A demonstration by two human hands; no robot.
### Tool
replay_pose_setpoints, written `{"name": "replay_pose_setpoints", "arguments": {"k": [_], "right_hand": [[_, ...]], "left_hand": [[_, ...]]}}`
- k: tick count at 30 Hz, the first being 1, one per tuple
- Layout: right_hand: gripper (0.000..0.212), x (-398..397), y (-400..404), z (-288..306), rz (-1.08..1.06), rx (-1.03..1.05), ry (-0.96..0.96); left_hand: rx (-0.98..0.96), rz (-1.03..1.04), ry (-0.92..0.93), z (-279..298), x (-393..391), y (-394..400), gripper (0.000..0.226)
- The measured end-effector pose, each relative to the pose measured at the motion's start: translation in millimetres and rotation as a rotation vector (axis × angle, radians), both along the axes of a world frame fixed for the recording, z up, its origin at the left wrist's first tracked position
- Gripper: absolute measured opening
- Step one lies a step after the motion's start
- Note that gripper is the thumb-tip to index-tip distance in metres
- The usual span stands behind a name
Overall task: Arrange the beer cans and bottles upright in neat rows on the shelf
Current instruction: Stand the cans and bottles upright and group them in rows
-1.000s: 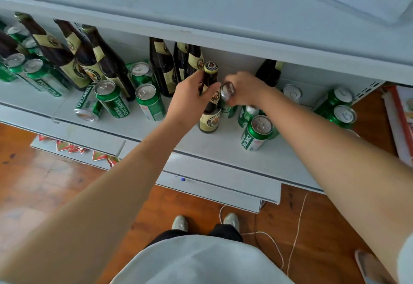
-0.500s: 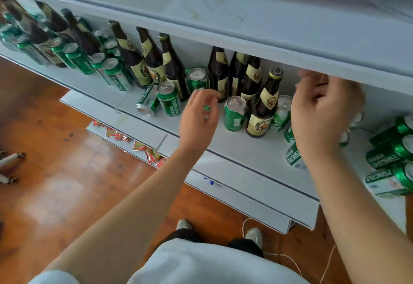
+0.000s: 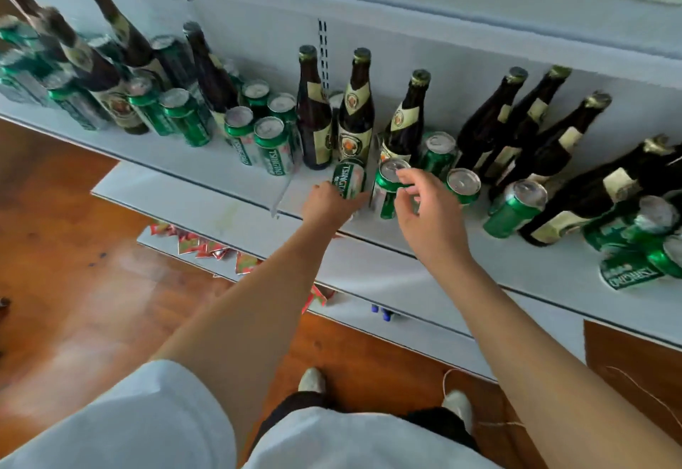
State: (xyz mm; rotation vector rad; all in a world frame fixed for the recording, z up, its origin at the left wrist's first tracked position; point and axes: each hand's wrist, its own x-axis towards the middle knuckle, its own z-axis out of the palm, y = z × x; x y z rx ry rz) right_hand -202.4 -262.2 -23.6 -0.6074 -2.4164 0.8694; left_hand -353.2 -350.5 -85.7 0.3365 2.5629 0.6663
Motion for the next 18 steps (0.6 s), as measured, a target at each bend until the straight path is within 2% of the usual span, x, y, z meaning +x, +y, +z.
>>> {"name": "replay_pose_setpoints", "arguments": {"k": [2, 4, 6, 8, 11, 14, 18], "right_hand": [[0.027, -9.1, -6.9, 2.7, -0.059, 0.010, -0.006], [0.026, -16.9, -2.8, 8.7, -0.133, 0.005, -0.009], [0.025, -24.5, 9.3, 16.5, -0.221, -0.018, -0.013], [0.026, -33.2, 24.9, 23.2, -0.282, 0.007, -0.021], [0.028, -46.1, 46.6, 28.7, -0.286, 0.061, -0.077], [0.034, -62.6, 68.2, 32.6, -0.261, 0.129, -0.182], [0.041, -86.8, 94.0, 36.6, -0.165, 0.208, -0.348]], "left_hand": [[0.072, -0.016, -0.129, 2.5, -16.0, -9.6, 0.062], [0.218, 0.063, -0.266, 7.8, -23.3, -24.3, 0.041], [0.306, 0.086, -0.274, 9.2, -25.9, -36.1, 0.030], [0.390, 0.062, -0.226, 8.6, -29.6, -42.7, 0.037], [0.490, -0.023, -0.109, 8.4, -34.8, -45.1, 0.065], [0.512, -0.068, -0.040, 1.1, -37.2, -37.5, 0.068], [0.515, -0.070, -0.070, -9.0, -41.7, -28.1, 0.076]]}}
